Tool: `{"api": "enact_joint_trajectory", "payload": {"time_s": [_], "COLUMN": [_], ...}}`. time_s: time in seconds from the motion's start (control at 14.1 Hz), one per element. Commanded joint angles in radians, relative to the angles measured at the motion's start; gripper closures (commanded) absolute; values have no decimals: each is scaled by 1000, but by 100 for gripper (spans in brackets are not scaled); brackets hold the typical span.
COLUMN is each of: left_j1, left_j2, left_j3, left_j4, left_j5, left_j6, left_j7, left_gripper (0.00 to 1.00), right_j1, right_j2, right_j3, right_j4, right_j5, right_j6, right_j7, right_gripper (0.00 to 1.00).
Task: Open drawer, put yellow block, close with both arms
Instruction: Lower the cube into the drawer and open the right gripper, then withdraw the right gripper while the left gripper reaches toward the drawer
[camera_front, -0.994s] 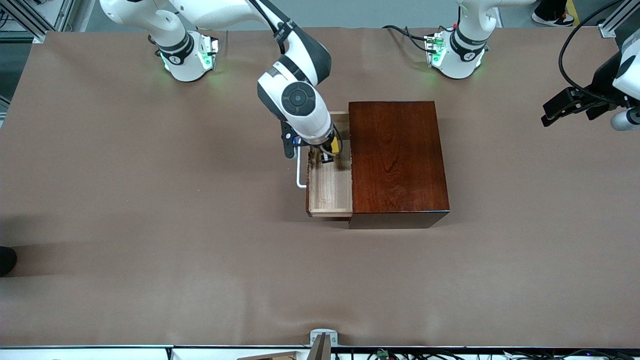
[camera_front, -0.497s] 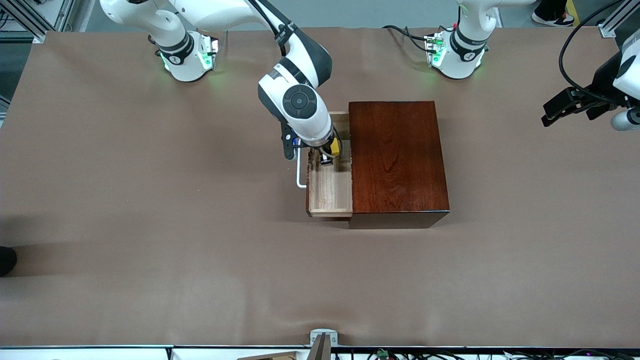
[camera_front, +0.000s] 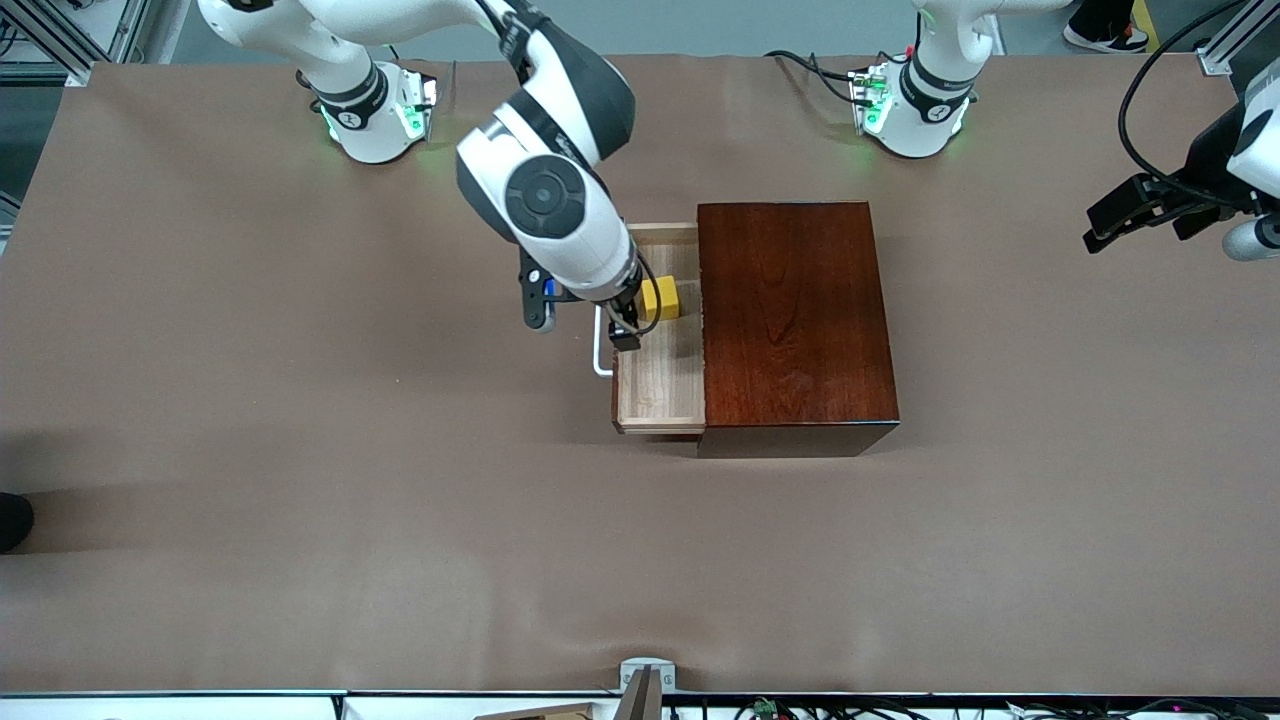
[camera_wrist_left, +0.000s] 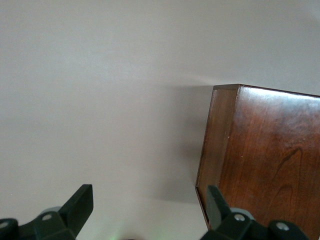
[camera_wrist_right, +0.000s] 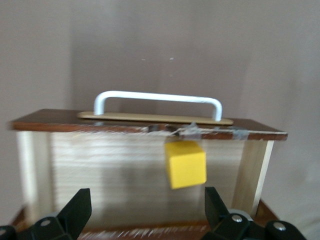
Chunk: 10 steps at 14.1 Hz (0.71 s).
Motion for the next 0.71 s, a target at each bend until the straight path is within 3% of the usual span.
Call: {"api": "enact_joint_trajectory", "payload": {"time_s": [0.0, 0.36, 0.5, 0.64], "left_j1": [4, -2, -5, -5], "left_j2": [-5, 9, 47, 126], "left_j3": [-10, -118, -205, -301], "left_j4": [16, 19, 22, 98], "left_j5": [-11, -20, -20, -17], "left_j6": [-16, -15, -13, -10], "left_j7": [-8, -208, -334, -483], "left_gripper": [0, 0, 0, 0], "right_j1": [-69, -235, -327, -378], "right_j2": [-11, -109, -146, -181], "right_j3": [8, 6, 11, 6], "right_j4": [74, 77, 77, 77], "right_j5": [-6, -9, -3, -9], "right_j6": [-112, -363, -410, -439], "right_j7": [-52, -527, -674, -863], "right_gripper": [0, 0, 0, 0]}}
